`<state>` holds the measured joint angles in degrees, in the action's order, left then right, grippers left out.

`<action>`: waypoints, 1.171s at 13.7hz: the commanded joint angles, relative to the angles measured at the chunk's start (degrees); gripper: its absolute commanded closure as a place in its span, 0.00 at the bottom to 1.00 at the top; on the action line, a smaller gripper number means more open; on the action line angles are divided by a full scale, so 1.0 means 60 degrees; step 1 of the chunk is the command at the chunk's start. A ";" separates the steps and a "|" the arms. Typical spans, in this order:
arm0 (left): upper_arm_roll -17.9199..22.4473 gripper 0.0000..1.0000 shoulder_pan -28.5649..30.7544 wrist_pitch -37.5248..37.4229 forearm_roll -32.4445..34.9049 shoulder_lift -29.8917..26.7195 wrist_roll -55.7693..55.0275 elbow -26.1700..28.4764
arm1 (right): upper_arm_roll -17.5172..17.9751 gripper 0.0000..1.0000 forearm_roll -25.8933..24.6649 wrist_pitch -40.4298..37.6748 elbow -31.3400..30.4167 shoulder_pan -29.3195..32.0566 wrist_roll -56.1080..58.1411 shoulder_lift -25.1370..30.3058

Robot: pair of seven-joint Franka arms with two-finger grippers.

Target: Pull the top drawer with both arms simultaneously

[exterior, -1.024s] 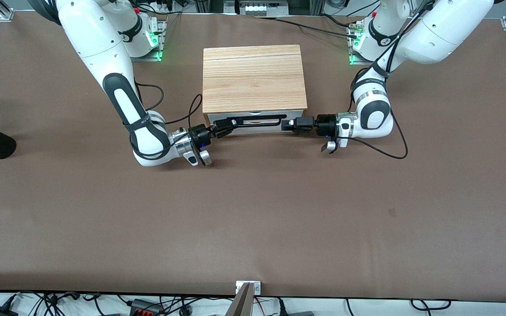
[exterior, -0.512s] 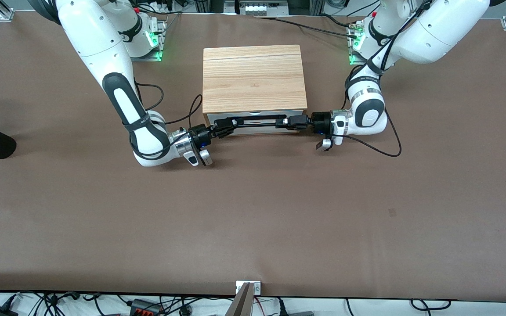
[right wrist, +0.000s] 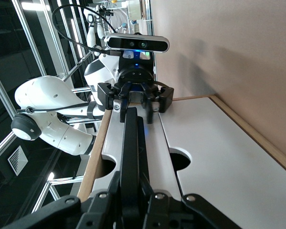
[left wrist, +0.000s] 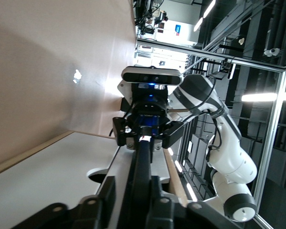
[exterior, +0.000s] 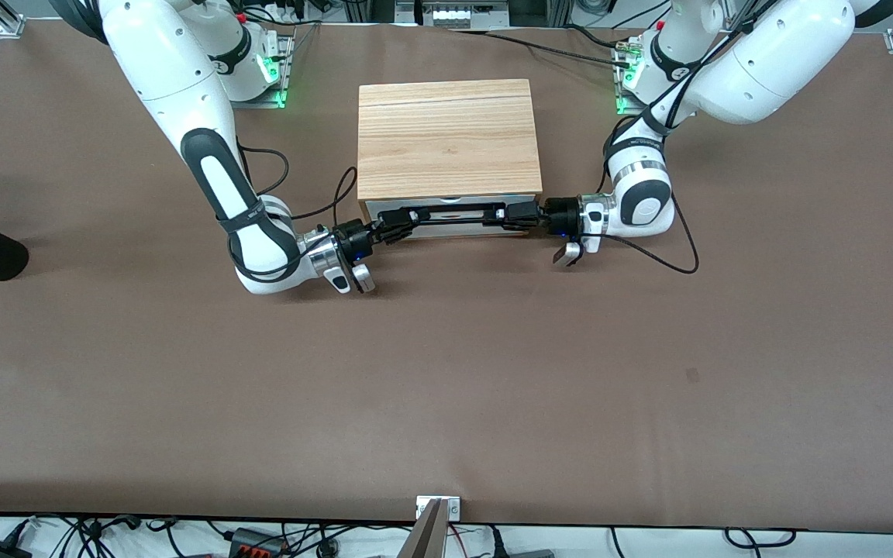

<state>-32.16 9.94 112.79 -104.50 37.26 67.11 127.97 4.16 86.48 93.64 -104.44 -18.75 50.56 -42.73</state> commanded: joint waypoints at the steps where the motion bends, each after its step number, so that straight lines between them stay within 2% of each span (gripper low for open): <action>1: -0.0133 0.68 0.0057 0.0069 -0.0234 -0.0014 0.0299 0.0073 | 0.0025 0.97 0.0190 -0.0123 -0.0025 -0.0010 -0.0120 0.0120; 4: -0.0133 0.68 0.0057 0.0069 -0.0234 -0.0058 0.0299 0.0073 | 0.0025 0.97 0.0205 -0.0123 -0.0025 -0.0010 -0.0135 0.0120; 7: -0.0133 0.75 0.0057 0.0054 -0.0205 -0.0146 0.0343 0.0014 | 0.0025 0.97 0.0205 -0.0123 -0.0025 -0.0010 -0.0135 0.0120; 12: -0.0236 0.79 0.0057 0.0083 -0.0088 -0.0278 0.0343 -0.0161 | 0.0025 0.97 0.0205 -0.0108 0.0033 -0.0010 -0.0135 0.0091; 16: -0.0236 0.79 0.0057 0.0083 -0.0088 -0.0292 0.0343 -0.0162 | 0.0025 0.97 0.0205 -0.0108 0.0122 -0.0010 -0.0121 -0.0041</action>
<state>-32.62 10.01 113.16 -104.54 37.06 68.69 127.10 4.13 86.56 93.65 -104.27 -18.73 50.56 -42.76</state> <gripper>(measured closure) 0.789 0.833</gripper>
